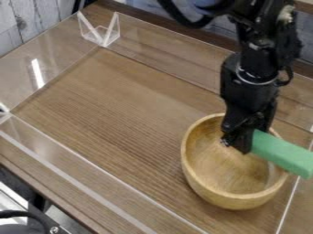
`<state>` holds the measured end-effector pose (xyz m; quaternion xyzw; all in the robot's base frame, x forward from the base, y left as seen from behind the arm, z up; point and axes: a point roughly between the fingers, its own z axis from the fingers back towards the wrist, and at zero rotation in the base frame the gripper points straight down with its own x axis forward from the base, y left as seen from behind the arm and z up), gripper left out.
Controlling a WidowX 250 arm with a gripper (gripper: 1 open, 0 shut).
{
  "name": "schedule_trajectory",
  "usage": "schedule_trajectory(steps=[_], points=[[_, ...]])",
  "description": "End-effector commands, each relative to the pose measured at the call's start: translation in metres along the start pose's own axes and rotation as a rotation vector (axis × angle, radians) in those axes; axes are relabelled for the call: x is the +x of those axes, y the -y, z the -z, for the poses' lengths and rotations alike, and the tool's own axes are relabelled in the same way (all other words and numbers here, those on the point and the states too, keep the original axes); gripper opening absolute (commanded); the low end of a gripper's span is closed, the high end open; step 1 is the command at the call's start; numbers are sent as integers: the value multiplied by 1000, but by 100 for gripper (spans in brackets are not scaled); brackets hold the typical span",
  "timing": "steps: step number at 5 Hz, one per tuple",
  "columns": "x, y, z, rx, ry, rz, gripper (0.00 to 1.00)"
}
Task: Put green object into wooden bowl
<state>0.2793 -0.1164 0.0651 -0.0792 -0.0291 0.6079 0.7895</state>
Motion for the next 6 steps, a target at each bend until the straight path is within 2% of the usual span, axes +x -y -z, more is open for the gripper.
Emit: schedule_trajectory(steps=[1, 2, 3, 4, 6], points=[[0, 9, -25, -59, -35, 72, 0], [6, 5, -26, -46, -59, 141, 0], [17, -2, -26, -33, -74, 184, 0], [26, -11, -18, -20, -80, 208, 0], [28, -3, -24, -20, -69, 93, 0]])
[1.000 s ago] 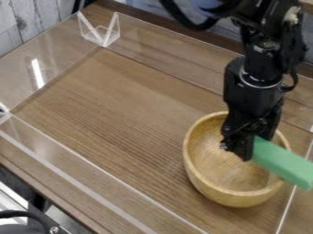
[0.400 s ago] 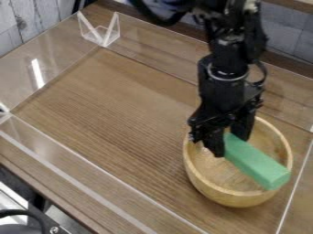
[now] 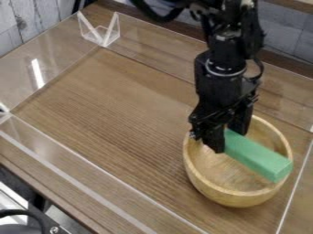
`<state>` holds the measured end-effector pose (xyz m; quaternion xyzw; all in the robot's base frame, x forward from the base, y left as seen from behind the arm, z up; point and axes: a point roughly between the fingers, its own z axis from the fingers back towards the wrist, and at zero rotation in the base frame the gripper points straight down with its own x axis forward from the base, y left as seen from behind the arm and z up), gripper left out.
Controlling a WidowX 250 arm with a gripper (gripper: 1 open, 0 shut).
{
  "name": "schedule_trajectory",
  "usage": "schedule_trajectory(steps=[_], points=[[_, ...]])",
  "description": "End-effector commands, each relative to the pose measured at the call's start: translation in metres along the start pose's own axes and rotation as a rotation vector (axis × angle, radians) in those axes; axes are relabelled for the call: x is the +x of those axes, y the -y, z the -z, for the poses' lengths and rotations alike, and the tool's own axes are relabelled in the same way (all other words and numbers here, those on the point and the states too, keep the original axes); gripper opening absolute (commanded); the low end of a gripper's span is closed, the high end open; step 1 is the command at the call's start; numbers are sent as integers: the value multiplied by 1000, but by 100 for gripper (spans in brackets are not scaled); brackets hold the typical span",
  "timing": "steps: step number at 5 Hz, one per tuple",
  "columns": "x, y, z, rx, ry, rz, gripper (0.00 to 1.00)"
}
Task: Put green object into wooden bowl
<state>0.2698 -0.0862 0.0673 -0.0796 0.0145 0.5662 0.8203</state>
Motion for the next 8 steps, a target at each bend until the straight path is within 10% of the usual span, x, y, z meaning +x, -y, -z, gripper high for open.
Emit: schedule_trajectory(steps=[1, 3, 6, 7, 8], points=[[2, 16, -26, -76, 12, -43, 0], [-27, -3, -26, -67, 12, -31, 0], [-37, -2, -10, -48, 24, -52, 0], [-21, -4, -26, -39, 10, -16, 100], [-9, 1, -48, -29, -37, 28, 100]])
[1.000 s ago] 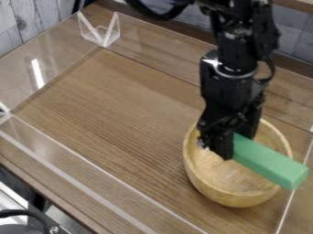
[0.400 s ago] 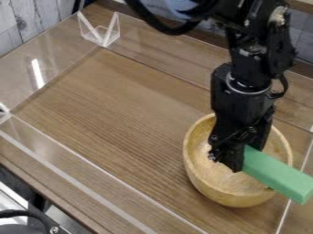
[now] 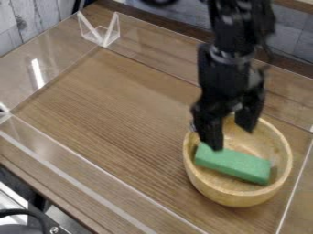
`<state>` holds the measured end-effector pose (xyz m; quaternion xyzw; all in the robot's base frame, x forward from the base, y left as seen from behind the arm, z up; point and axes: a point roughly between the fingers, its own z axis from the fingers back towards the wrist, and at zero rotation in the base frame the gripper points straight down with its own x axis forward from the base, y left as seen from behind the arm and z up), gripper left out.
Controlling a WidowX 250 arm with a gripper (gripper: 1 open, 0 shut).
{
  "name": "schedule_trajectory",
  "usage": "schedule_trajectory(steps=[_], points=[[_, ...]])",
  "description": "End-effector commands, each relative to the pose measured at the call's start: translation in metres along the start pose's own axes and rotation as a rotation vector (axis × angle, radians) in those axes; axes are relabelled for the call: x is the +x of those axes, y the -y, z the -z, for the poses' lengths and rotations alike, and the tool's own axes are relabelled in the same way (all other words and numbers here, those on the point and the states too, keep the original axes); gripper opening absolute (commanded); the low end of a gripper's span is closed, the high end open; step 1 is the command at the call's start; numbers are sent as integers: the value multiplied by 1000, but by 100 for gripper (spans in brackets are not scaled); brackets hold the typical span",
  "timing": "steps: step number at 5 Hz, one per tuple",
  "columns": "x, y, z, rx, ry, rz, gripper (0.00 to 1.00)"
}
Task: Put green object into wooden bowl
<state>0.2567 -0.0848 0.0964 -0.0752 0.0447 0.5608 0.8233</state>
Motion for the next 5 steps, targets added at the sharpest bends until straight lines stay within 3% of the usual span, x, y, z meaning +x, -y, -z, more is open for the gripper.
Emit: schedule_trajectory(steps=[1, 4, 5], points=[[-6, 6, -30, -63, -13, 77, 100], [-5, 14, -34, -83, -21, 22, 100], [-10, 18, -38, -79, -24, 43, 100]])
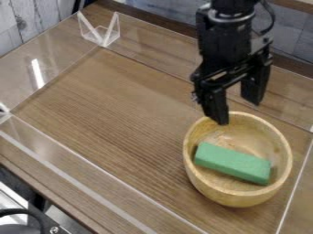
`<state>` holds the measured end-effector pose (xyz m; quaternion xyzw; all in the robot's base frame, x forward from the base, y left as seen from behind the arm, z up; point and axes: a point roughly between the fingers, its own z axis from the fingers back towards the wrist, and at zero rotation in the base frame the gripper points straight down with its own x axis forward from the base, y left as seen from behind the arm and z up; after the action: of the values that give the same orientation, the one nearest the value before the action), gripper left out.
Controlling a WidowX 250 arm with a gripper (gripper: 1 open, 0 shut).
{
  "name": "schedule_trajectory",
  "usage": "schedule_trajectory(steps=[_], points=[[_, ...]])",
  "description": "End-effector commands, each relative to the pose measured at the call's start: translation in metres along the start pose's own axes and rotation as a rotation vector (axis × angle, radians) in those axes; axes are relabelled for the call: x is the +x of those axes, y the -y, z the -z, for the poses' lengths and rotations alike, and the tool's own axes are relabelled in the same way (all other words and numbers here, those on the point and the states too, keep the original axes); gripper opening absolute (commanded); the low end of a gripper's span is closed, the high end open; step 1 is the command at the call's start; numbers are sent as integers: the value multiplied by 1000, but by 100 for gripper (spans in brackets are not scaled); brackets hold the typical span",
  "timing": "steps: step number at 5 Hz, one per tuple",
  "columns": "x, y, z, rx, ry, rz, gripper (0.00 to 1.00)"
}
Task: Put green object into wooden bowl
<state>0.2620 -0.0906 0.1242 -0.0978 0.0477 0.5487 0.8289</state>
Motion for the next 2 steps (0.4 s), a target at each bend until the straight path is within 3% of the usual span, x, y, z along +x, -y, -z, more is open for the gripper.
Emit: schedule_trajectory(steps=[1, 2], points=[[-7, 12, -12, -46, 9, 31, 100], [-11, 13, -14, -44, 10, 53, 100]])
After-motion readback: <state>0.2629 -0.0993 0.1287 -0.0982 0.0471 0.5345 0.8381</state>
